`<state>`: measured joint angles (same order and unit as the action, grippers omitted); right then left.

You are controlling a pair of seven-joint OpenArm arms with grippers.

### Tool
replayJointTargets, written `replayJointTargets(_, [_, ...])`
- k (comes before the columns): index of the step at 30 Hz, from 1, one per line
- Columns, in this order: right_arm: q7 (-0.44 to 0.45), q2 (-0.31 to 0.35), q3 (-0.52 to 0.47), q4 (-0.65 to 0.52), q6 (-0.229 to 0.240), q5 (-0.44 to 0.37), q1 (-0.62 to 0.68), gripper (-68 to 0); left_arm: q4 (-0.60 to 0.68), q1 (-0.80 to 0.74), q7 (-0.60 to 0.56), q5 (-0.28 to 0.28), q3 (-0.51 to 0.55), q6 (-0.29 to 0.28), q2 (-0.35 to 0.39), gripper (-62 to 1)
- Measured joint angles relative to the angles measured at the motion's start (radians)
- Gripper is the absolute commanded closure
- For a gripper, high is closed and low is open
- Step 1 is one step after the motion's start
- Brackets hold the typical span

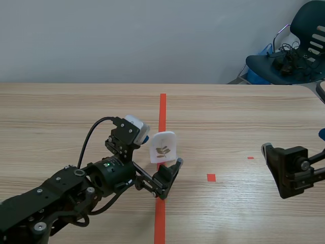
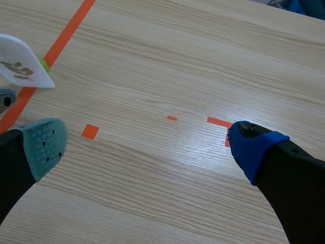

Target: Do the leaf sorting experiment

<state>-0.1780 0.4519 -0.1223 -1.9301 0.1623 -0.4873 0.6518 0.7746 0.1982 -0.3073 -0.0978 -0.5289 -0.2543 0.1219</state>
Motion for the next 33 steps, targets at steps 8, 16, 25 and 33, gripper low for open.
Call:
replayJointTargets(8, [0.000,0.000,0.000,0.000,0.000,0.000,0.000,-67.9,-0.046,0.028,-0.001,0.045,-0.003,0.046,-0.036,-47.5])
replayJointTargets(16, [-0.003,0.000,0.000,0.000,0.000,0.000,0.000,-67.9,-0.046,0.029,-0.001,0.042,-0.003,0.090,-0.035,-18.5])
replayJointTargets(25, [-0.003,0.000,0.000,0.000,0.000,0.000,0.000,-67.9,-0.040,0.029,0.005,0.042,-0.003,0.090,-0.033,-7.0])
replayJointTargets(33, [-0.004,0.000,0.000,0.000,0.000,0.000,0.000,-67.9,0.273,-0.049,0.139,0.006,0.040,0.086,0.071,-7.0])
